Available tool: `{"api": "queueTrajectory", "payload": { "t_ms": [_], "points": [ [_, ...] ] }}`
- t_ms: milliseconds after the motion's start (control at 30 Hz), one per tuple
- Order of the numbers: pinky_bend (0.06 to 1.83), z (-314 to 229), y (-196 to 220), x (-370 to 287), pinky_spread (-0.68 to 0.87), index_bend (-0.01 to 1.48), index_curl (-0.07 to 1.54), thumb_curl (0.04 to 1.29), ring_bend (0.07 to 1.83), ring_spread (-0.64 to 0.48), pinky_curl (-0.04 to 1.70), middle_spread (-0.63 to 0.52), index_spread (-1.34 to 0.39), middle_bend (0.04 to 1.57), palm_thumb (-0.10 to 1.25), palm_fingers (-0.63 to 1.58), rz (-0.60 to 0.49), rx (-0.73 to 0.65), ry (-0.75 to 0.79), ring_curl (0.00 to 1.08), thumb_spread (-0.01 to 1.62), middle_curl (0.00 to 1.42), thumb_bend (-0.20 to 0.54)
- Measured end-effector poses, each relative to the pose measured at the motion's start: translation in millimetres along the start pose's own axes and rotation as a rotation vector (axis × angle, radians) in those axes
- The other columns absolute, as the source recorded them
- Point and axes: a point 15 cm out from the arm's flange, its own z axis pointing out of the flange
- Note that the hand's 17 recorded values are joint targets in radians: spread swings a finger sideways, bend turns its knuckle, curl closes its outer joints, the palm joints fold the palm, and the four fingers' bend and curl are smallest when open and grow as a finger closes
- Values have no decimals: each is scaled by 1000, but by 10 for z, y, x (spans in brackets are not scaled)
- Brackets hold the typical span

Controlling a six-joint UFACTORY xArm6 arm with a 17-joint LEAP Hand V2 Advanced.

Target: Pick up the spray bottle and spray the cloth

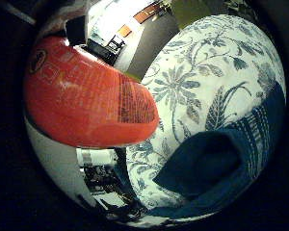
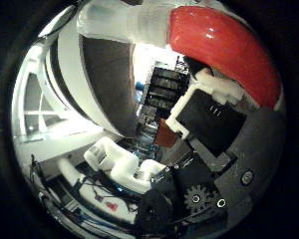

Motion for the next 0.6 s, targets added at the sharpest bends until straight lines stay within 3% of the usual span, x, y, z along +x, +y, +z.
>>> {"api": "queueTrajectory", "payload": {
  "t_ms": [400, 600],
  "points": [
    [1068, -21, 40, 189, -252, 1076, 690, 854, 1427, -146, 984, -67, -180, 1302, 993, 1226, 30, 10, 3, 534, 752, 556, -23],
    [1088, -56, 8, 206, -264, 960, 683, 812, 1432, -144, 950, -72, -204, 1280, 947, 1166, 23, 22, 20, 535, 694, 557, -34]
  ]
}}
